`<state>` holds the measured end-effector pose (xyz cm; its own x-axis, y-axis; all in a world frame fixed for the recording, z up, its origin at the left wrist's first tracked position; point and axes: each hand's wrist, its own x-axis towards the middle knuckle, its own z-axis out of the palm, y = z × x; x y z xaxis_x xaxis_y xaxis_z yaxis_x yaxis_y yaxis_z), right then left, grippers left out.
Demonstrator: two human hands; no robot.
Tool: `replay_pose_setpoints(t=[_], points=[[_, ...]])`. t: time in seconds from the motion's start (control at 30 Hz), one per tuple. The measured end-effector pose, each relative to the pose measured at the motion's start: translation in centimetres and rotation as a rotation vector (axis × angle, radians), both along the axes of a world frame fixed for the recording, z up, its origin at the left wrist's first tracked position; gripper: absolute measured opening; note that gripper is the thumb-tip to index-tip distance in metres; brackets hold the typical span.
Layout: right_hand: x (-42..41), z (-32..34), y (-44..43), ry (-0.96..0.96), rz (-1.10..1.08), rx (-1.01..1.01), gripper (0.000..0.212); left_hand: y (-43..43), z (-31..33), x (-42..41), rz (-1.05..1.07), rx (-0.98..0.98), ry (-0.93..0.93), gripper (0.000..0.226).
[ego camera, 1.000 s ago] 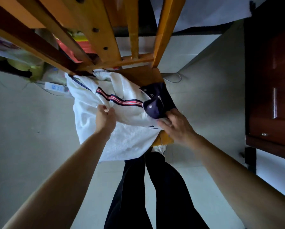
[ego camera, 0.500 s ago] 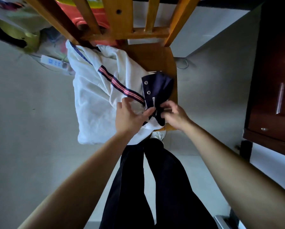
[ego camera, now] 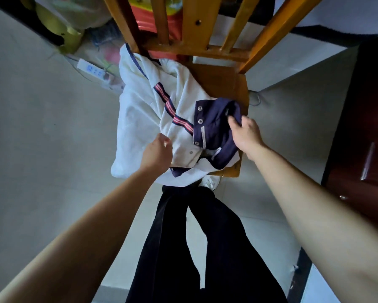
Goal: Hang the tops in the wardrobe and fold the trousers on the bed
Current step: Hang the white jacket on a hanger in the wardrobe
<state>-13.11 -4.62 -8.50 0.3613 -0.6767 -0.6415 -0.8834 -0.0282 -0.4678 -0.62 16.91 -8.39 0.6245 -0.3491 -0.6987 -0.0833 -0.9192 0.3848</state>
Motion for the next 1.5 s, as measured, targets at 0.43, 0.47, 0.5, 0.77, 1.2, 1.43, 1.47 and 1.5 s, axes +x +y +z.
replay_pose_setpoints(t=[0.43,0.47,0.5,0.77,1.2,1.43,1.47,1.5], points=[[4.8,24.0,3.6,-0.36,0.732,-0.142,0.023,-2.1,27.1,5.2,-0.254,-0.422,-0.178,0.054],[4.9,25.7,4.3,-0.374,0.735,-0.121,0.023,-1.9,29.1,5.1,-0.312,-0.367,-0.291,0.045],[5.1,27.1,5.0,-0.389,0.731,-0.098,0.023,-1.6,30.9,5.0,-0.34,-0.317,-0.416,0.035],[7.6,35.1,12.0,-0.558,0.856,-0.199,0.033,7.1,39.9,2.3,-0.037,-0.192,-0.895,0.025],[7.0,43.0,35.1,-0.478,1.137,0.13,0.056,30.6,59.3,-0.5,0.985,-0.287,-1.419,0.033],[10.6,49.7,48.6,-0.64,0.791,0.629,0.025,47.0,62.1,-2.7,1.085,-0.09,-1.451,0.024],[11.5,50.7,50.5,-0.647,0.768,0.646,0.024,49.6,62.0,-3.2,1.086,-0.027,-1.435,0.024],[12.4,51.6,52.3,-0.661,0.746,0.651,0.024,52.0,61.7,-3.8,1.079,0.041,-1.419,0.024]])
